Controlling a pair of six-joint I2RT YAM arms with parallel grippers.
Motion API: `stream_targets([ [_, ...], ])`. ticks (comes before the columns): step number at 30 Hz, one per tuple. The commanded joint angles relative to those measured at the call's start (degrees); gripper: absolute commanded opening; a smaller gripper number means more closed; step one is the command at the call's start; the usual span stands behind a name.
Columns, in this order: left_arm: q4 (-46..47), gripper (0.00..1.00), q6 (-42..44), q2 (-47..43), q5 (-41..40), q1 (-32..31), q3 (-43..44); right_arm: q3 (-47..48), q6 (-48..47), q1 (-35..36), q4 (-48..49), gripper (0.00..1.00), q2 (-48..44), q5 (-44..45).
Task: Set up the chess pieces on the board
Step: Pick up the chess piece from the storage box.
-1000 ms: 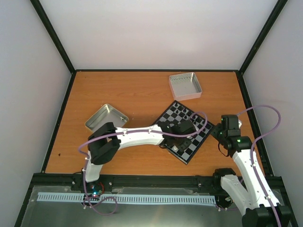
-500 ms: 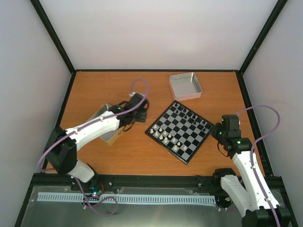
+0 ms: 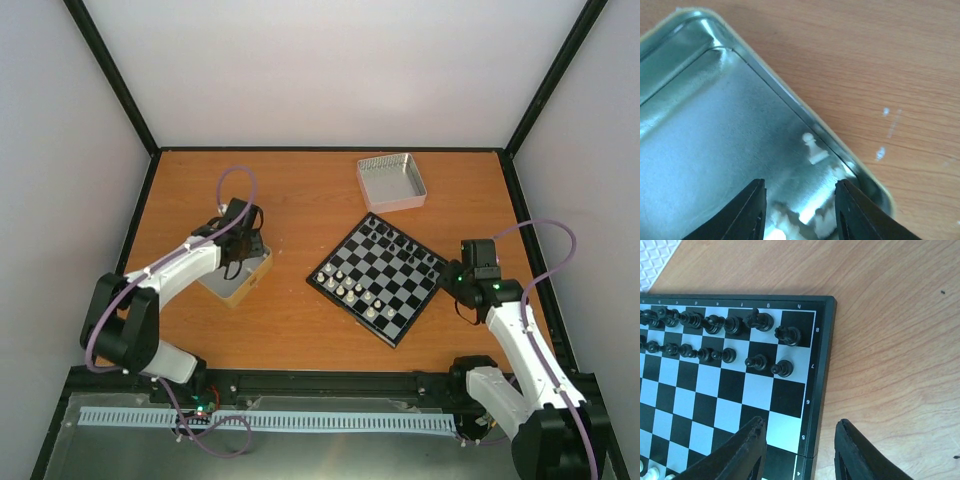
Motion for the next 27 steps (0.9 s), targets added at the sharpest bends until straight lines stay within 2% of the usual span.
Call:
stream_targets([
  [1, 6.47, 0.39, 2.39, 4.68, 7.0, 4.99, -0.65, 1.35, 1.51, -0.45, 0.47, 0.39, 1.81, -0.95],
  [6, 11.22, 0.41, 4.7, 8.6, 14.61, 5.75, 0.06, 2.03, 1.88, -0.41, 0.86, 0.38, 4.02, -1.66],
  [12, 11.76, 0.49, 3.48, 12.6, 13.4, 5.76, 0.93, 3.28, 1.37, -0.45, 0.68, 0.38, 4.97, -1.56],
  [19, 11.9, 0.37, 1.33, 16.71, 8.91, 5.79, 1.36, 2.71, 1.55, -0.45, 0.98, 0.38, 4.68, -2.03],
  [23, 12.82, 0.35, 1.35, 17.77, 7.69, 5.75, 1.61, 2.58, 1.61, -0.45, 1.14, 0.38, 4.54, -2.3],
  [27, 12.11, 0.24, 1.13, 18.26, 7.59, 5.75, 2.25, 2.84, 1.46, -0.45, 0.97, 0.38, 4.33, -2.27],
])
